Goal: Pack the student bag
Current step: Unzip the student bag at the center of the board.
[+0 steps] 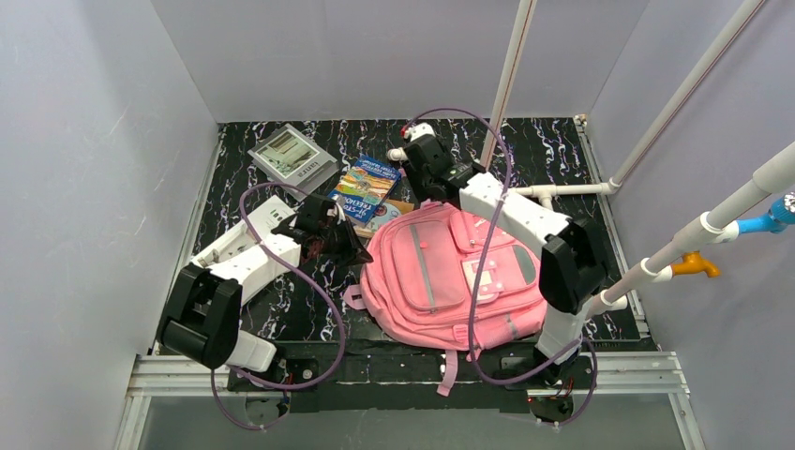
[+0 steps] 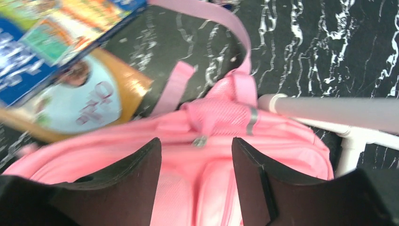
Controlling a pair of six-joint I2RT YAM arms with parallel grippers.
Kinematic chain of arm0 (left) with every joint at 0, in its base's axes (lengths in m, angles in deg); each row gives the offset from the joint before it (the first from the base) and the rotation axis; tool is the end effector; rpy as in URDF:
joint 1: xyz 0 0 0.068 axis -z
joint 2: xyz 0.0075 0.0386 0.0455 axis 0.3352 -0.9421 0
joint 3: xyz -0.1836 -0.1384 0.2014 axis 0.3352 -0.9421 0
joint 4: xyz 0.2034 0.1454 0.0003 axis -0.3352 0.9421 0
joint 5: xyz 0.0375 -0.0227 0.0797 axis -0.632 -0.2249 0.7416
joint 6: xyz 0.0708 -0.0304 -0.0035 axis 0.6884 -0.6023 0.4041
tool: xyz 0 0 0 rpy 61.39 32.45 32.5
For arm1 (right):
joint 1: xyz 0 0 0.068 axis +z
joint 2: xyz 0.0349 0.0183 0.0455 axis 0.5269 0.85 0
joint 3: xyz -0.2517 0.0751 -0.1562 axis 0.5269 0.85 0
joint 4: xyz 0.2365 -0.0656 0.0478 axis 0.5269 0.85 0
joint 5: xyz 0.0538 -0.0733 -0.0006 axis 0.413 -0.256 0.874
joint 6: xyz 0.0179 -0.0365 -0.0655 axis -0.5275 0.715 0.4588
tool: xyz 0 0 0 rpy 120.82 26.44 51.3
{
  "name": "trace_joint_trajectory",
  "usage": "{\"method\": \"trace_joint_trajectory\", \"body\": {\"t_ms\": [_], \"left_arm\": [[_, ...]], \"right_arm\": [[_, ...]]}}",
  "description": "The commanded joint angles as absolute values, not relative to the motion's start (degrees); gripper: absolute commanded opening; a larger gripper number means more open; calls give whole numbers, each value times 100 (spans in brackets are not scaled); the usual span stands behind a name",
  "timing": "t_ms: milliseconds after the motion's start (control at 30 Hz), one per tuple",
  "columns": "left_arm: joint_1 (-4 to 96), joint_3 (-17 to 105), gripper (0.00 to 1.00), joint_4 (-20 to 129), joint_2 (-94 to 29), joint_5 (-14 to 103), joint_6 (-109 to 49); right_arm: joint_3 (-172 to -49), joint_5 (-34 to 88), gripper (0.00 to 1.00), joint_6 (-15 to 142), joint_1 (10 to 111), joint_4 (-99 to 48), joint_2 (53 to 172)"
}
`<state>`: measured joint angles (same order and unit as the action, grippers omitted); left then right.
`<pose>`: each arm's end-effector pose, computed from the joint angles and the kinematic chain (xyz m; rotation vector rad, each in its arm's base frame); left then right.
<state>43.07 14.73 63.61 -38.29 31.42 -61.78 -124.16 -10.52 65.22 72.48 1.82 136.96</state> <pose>0.2550 -0.1372 0.2161 -0.2425 2.5093 -0.9729 0.3500 0.2581 0.3046 -0.4352 2.1763 -0.1732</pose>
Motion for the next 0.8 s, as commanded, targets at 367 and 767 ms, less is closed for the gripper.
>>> {"method": "trace_joint_trajectory", "body": {"t_ms": [367,767], "left_arm": [[4214,1757,0,6523,-3919,2921,-6014],[4148,1795,0,6626,-3879,2850,-6041]], "right_arm": [[-10829,-1477,80,4688,9880,876,12007],[-11051,-3384,98,4269,10768,1851,13242]]}}
